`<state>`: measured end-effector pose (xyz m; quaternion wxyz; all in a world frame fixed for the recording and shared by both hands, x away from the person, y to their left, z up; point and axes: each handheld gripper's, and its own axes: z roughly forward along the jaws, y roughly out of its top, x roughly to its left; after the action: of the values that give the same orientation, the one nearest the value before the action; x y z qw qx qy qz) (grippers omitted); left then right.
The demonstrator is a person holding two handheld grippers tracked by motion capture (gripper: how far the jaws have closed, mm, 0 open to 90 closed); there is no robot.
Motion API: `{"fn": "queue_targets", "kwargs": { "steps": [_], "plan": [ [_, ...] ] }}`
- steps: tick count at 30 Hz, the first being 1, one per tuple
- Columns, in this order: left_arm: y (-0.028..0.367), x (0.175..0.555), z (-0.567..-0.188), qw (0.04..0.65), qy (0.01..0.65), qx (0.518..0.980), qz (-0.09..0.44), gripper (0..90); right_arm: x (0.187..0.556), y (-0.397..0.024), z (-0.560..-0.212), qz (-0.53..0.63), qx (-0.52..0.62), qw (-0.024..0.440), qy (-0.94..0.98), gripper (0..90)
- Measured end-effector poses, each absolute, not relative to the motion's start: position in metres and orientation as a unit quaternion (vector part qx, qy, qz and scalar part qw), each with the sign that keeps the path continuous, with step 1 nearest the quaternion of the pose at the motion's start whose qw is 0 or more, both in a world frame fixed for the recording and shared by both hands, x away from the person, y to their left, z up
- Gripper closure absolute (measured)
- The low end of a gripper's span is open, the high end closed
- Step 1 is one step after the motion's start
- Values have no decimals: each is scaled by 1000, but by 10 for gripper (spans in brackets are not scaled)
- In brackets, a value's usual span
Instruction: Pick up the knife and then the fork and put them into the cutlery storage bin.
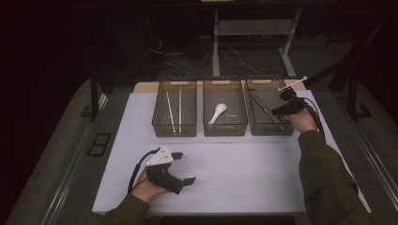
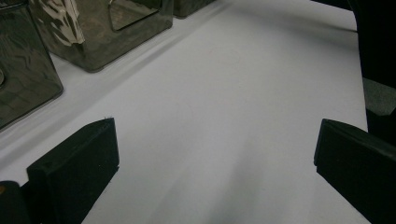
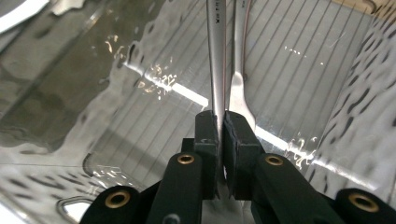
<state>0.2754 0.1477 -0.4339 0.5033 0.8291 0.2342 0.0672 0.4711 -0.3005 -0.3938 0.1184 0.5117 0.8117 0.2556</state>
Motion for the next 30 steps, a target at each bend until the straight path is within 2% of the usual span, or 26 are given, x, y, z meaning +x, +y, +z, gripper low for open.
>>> {"fn": "queue_targets", "kwargs": {
  "steps": [24,30],
  "plan": [
    [148,275,-434,504,235,829,65,0,482,-296,-407,215,518,103,822,839],
    [148,276,-434,504,234,829,65,0,481,-297,-406,220,521,108,818,757]
  ]
}}
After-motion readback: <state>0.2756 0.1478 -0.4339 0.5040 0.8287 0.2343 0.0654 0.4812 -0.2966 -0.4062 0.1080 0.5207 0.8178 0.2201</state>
